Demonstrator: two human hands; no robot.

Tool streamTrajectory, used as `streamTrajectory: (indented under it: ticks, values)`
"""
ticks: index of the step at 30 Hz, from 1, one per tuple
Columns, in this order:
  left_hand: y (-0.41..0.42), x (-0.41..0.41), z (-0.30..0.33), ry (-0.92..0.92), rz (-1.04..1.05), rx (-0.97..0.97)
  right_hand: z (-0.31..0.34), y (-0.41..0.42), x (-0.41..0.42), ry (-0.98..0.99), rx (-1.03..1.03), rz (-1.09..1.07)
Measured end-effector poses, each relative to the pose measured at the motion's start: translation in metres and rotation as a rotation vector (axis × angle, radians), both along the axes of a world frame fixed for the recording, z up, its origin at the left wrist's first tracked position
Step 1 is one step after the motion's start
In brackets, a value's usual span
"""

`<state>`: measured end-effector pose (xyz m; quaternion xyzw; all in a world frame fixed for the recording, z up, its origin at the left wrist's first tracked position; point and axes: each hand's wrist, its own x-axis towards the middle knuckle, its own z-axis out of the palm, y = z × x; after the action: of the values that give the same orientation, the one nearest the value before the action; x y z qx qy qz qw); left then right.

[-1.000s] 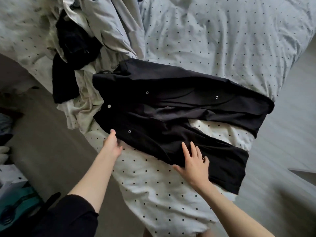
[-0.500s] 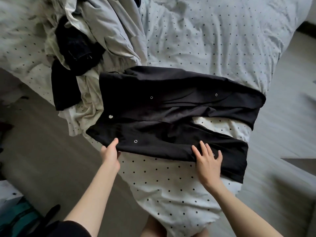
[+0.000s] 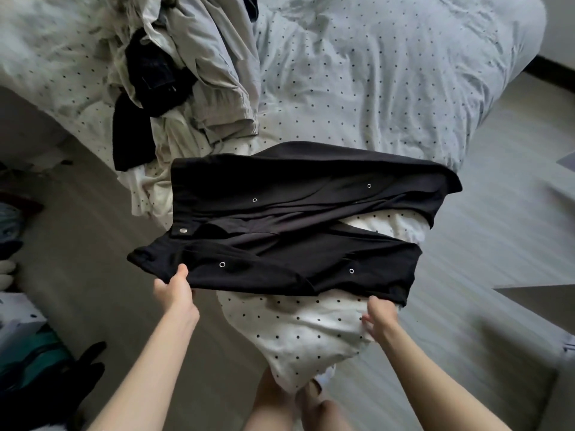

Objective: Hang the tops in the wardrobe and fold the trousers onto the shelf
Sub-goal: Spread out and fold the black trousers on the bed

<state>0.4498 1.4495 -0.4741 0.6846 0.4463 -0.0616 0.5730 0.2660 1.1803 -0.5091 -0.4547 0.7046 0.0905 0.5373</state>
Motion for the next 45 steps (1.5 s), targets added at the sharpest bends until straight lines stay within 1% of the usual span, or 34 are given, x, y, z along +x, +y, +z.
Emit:
streamTrajectory:
  ticks: [1,2,4,7,10,13,16,17,19,21,22,23,26,28,32,34,36,38,40,43,45]
  values:
    - [0.001,-0.006,-0.002,-0.005,0.003,0.004,-0.003,-0.009,-0.001,-0.091,0.149,-0.228]
    - [0.001,-0.011,-0.004,-0.010,0.002,0.008,-0.006,-0.018,-0.002,-0.163,0.257,-0.397]
    - [0.003,-0.017,-0.005,-0.026,0.011,0.005,-0.013,-0.034,-0.002,-0.218,0.362,-0.590]
    - [0.001,-0.017,-0.004,-0.057,0.022,0.009,-0.021,-0.052,0.005,-0.277,0.422,-0.736]
    - [-0.001,-0.015,-0.001,-0.093,0.016,0.016,-0.028,-0.065,0.006,-0.225,0.420,-0.776]
    - [-0.004,-0.024,0.005,-0.087,0.012,0.060,-0.024,-0.071,-0.006,-0.100,0.345,-0.818]
    - [-0.007,-0.043,0.012,-0.031,0.042,0.094,-0.013,-0.071,-0.030,-0.013,0.130,-0.922]
    - [-0.009,-0.052,0.016,-0.005,0.062,0.096,-0.004,-0.070,-0.040,0.006,0.037,-0.883]
    - [-0.012,-0.062,0.023,0.016,0.105,0.080,0.012,-0.069,-0.051,0.042,-0.053,-0.780]
    - [-0.017,-0.067,0.033,0.042,0.112,0.083,0.022,-0.073,-0.062,0.078,-0.130,-0.832]
    - [-0.019,-0.068,0.037,0.056,0.099,0.103,0.026,-0.074,-0.067,0.103,-0.190,-0.801]
    - [-0.023,-0.065,0.043,0.056,0.078,0.106,0.037,-0.077,-0.067,0.100,-0.259,-0.726]
    - [-0.041,-0.041,0.057,0.004,0.024,0.117,0.057,-0.094,-0.053,0.148,-0.423,-0.436]
    - [-0.057,-0.018,0.067,-0.046,-0.019,0.123,0.071,-0.110,-0.035,0.174,-0.494,-0.255]
    - [-0.088,0.044,0.076,-0.102,-0.118,0.165,0.091,-0.158,0.025,0.164,-0.650,0.124]
    - [-0.104,0.086,0.069,-0.097,-0.220,0.163,0.090,-0.187,0.071,0.081,-0.698,0.317]
    - [-0.114,0.107,0.060,-0.077,-0.421,0.199,0.083,-0.204,0.108,-0.046,-0.673,0.525]
    - [-0.125,0.109,0.041,-0.045,-0.679,0.305,0.060,-0.209,0.136,-0.137,-0.644,0.660]
    - [-0.135,0.085,0.024,-0.017,-0.932,0.382,0.036,-0.198,0.136,-0.154,-0.574,0.739]
    - [-0.160,0.040,0.004,-0.013,-1.294,0.523,-0.001,-0.183,0.108,-0.116,-0.453,0.830]
    - [-0.185,0.017,-0.007,-0.005,-1.447,0.623,-0.019,-0.191,0.086,-0.068,-0.429,0.874]
